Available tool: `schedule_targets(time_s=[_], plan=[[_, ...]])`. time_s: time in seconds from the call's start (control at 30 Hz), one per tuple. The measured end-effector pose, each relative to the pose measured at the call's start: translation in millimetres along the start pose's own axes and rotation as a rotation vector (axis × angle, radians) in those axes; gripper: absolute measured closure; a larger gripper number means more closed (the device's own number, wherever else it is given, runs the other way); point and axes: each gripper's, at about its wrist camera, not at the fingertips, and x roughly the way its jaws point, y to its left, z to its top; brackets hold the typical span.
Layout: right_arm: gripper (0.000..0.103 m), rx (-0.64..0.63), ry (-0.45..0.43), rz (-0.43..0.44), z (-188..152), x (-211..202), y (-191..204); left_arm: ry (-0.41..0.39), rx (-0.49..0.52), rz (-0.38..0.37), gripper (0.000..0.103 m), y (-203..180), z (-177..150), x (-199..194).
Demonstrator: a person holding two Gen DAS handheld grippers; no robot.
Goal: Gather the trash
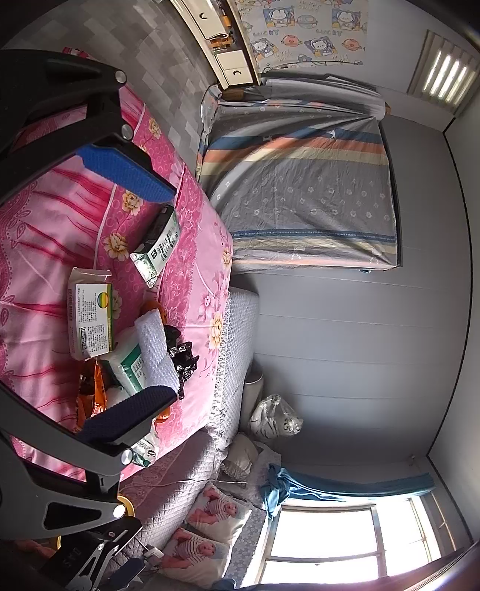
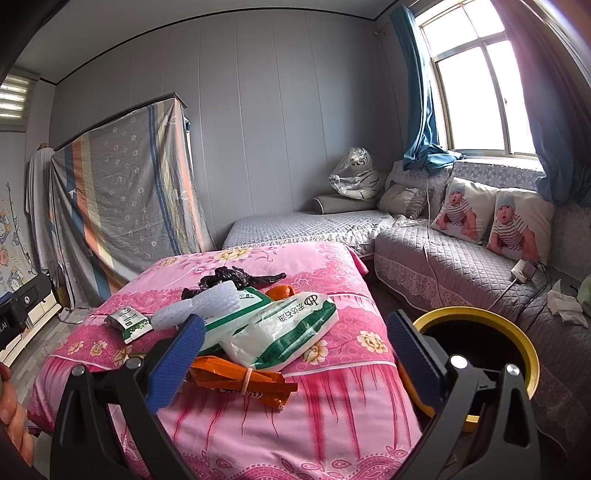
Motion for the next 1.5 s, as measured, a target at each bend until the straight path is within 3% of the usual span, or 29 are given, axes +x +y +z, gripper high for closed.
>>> schedule_targets(time_s=[1.27,1.5], plan=[[0.008,0.033,0.011,-0.020,-2,4,-7,0.013,0.015,-0.018,0.008,-8,-3,1],[0.008,0.053,-0.068,-0.060,1,7,-24,0.075,0.018,-0.179,0.008,-13,-9,2]])
